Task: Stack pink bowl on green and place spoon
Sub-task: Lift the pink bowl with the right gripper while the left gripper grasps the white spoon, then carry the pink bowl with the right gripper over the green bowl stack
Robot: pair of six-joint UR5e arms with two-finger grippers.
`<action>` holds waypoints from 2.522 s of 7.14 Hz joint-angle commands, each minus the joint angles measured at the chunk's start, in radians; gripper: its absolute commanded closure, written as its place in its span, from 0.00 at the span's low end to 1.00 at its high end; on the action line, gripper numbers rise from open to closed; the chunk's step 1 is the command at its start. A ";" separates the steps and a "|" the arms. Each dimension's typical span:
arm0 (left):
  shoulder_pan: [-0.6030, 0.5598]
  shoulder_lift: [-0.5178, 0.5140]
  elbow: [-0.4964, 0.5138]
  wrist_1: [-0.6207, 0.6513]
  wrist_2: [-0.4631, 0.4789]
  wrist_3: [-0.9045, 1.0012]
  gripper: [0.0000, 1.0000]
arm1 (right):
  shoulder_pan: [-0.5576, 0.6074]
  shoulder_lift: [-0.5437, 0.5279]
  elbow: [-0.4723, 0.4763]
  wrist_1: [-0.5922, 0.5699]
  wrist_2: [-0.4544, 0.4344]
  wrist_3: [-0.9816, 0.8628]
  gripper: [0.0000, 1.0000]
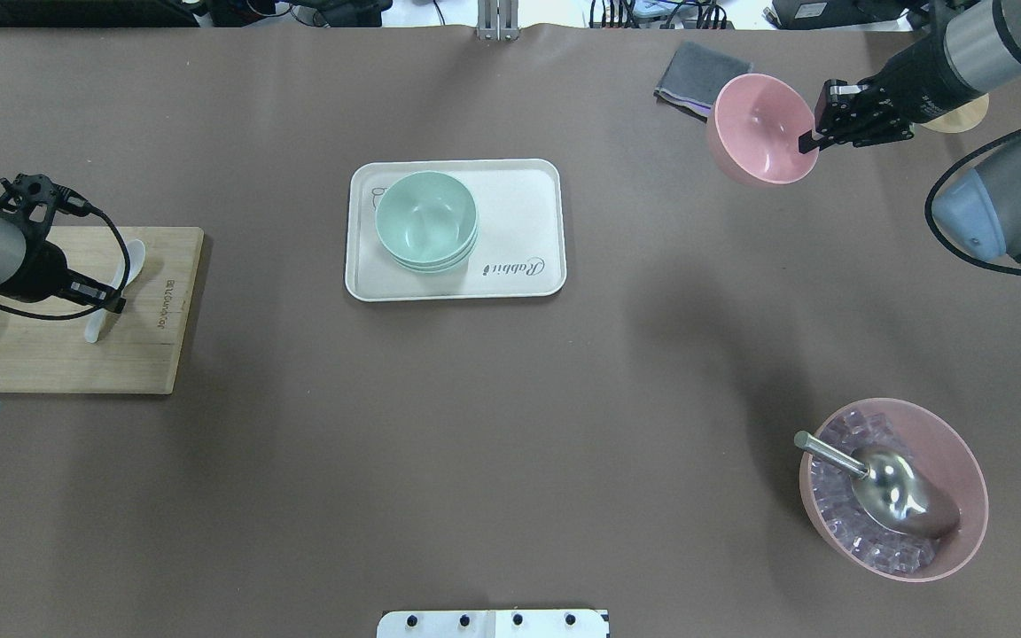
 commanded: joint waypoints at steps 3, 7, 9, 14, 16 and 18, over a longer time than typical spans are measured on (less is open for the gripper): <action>-0.003 0.030 -0.066 -0.069 -0.044 -0.006 1.00 | -0.003 0.016 0.024 -0.009 0.000 0.020 1.00; -0.066 -0.016 -0.111 -0.060 -0.092 -0.200 1.00 | -0.177 0.111 0.064 -0.015 -0.197 0.144 1.00; -0.066 -0.039 -0.111 -0.060 -0.090 -0.241 1.00 | -0.277 0.226 0.060 -0.149 -0.320 0.178 1.00; -0.066 -0.051 -0.104 -0.058 -0.090 -0.264 1.00 | -0.431 0.440 -0.065 -0.219 -0.496 0.311 1.00; -0.064 -0.051 -0.102 -0.060 -0.089 -0.264 1.00 | -0.475 0.457 -0.110 -0.155 -0.552 0.331 1.00; -0.066 -0.051 -0.102 -0.063 -0.089 -0.264 1.00 | -0.492 0.464 -0.163 -0.083 -0.586 0.386 1.00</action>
